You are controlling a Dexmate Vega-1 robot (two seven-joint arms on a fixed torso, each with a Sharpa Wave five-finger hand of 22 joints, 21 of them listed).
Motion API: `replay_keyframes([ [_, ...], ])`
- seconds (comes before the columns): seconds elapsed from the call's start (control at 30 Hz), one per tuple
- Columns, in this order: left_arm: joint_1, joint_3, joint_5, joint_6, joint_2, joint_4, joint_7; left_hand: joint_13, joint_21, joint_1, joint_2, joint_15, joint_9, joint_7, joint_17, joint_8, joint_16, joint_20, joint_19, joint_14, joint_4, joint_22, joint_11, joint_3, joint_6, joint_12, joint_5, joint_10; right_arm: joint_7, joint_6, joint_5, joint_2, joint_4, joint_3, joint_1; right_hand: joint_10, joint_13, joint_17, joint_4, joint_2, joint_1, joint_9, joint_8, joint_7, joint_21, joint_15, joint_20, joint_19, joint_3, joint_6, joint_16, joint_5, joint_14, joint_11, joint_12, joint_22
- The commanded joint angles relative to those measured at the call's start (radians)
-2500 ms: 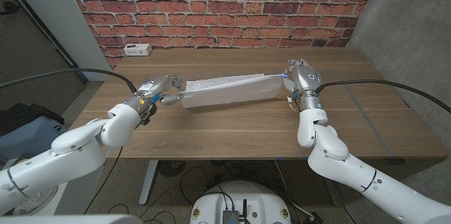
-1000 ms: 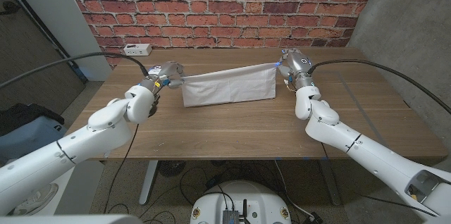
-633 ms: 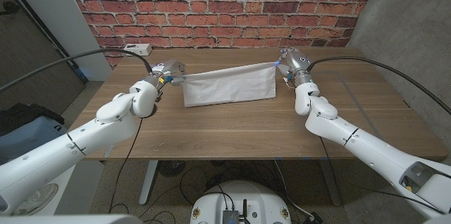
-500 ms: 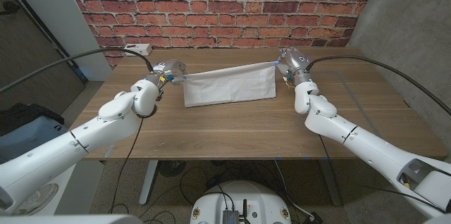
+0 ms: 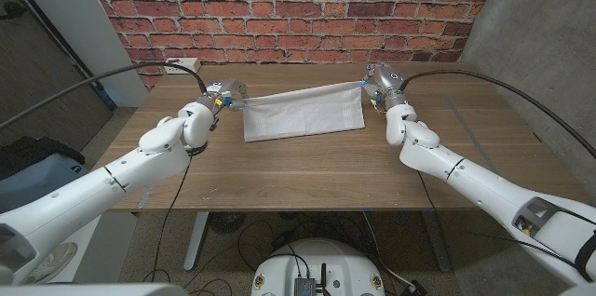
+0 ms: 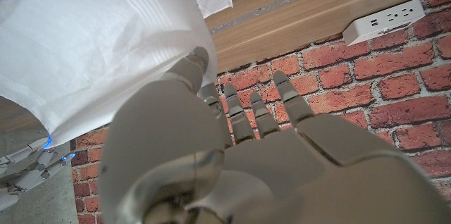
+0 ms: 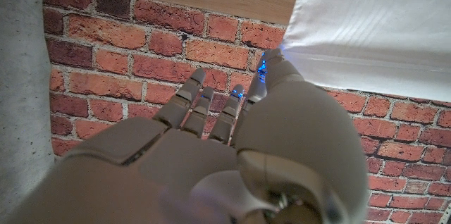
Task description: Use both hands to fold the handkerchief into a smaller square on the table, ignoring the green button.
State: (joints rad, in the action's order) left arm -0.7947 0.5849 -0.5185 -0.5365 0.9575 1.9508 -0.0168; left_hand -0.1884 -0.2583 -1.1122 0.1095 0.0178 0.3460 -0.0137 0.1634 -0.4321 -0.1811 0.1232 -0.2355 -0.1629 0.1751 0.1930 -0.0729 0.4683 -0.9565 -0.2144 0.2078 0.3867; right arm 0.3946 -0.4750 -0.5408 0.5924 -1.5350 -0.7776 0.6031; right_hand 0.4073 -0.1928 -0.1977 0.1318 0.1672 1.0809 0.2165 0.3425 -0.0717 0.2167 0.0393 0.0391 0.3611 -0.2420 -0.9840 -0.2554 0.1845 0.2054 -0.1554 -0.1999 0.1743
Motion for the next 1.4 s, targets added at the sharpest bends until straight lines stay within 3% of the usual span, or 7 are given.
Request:
replay_keyframes([
  [0.03, 0.042, 0.04, -0.034, 0.004, -0.019, -0.048, 0.023, -0.004, 0.002, 0.004, 0.005, 0.001, 0.002, -0.115, 0.003, 0.005, 0.003, 0.005, -0.006, -0.005, -0.002, 0.004, 0.001, -0.003, -0.128, 0.001, 0.005, -0.004, -0.013, 0.03, 0.002, -0.039, 0.104, -0.049, -0.068, 0.011, -0.004, -0.003, -0.003, 0.002, 0.01, 0.003, -0.005, 0.008, -0.001, 0.124, 0.004, 0.012, -0.001, -0.006, 0.001, 0.003, 0.011, -0.001, 0.003, 0.005],
  [0.57, 0.065, 0.062, -0.033, 0.017, -0.045, -0.106, 0.027, -0.004, 0.001, 0.008, 0.009, 0.001, 0.002, -0.109, 0.003, 0.012, 0.003, 0.004, -0.008, -0.006, -0.004, 0.004, 0.0, -0.007, -0.125, 0.002, 0.006, -0.004, -0.033, 0.059, 0.005, -0.082, 0.217, -0.105, -0.136, 0.011, -0.004, -0.003, -0.003, 0.001, 0.012, 0.003, -0.007, 0.007, -0.002, 0.126, 0.004, 0.013, 0.0, -0.004, 0.001, 0.003, 0.013, 0.001, 0.004, 0.005],
  [0.87, 0.094, 0.091, -0.054, 0.014, -0.063, -0.142, 0.042, -0.005, 0.001, 0.02, 0.019, 0.0, -0.005, -0.077, 0.004, 0.032, 0.002, 0.007, -0.008, -0.007, -0.013, 0.005, -0.002, -0.014, -0.101, 0.003, 0.006, -0.006, -0.041, 0.063, 0.011, -0.1, 0.265, -0.127, -0.161, 0.012, -0.004, -0.004, -0.003, 0.002, 0.013, 0.003, -0.008, 0.007, -0.002, 0.125, 0.004, 0.013, 0.0, -0.003, 0.002, 0.003, 0.014, 0.002, 0.004, 0.005],
  [1.13, 0.136, 0.125, -0.073, 0.007, -0.088, -0.192, 0.073, -0.005, 0.001, 0.031, 0.028, -0.003, -0.009, -0.083, 0.004, 0.046, 0.003, 0.007, -0.008, -0.003, -0.02, 0.005, -0.002, -0.021, -0.08, 0.01, 0.006, -0.024, -0.052, 0.062, 0.016, -0.108, 0.291, -0.143, -0.178, 0.012, -0.004, -0.004, -0.003, 0.002, 0.015, 0.003, -0.009, 0.008, -0.003, 0.122, 0.003, 0.013, -0.001, -0.001, 0.002, 0.003, 0.014, 0.004, 0.004, 0.005],
  [1.4, 0.168, 0.148, -0.082, 0.005, -0.11, -0.241, 0.083, -0.007, 0.002, 0.045, 0.052, -0.004, -0.015, -0.065, 0.005, 0.078, 0.004, 0.007, -0.004, 0.006, -0.03, 0.007, -0.002, -0.025, -0.024, 0.013, 0.006, -0.041, -0.069, 0.065, 0.027, -0.115, 0.313, -0.153, -0.195, 0.006, -0.004, -0.005, -0.006, 0.005, 0.015, 0.001, -0.036, -0.012, -0.005, 0.119, 0.0, 0.01, -0.002, 0.059, 0.004, 0.001, 0.012, 0.011, 0.006, 0.005],
])
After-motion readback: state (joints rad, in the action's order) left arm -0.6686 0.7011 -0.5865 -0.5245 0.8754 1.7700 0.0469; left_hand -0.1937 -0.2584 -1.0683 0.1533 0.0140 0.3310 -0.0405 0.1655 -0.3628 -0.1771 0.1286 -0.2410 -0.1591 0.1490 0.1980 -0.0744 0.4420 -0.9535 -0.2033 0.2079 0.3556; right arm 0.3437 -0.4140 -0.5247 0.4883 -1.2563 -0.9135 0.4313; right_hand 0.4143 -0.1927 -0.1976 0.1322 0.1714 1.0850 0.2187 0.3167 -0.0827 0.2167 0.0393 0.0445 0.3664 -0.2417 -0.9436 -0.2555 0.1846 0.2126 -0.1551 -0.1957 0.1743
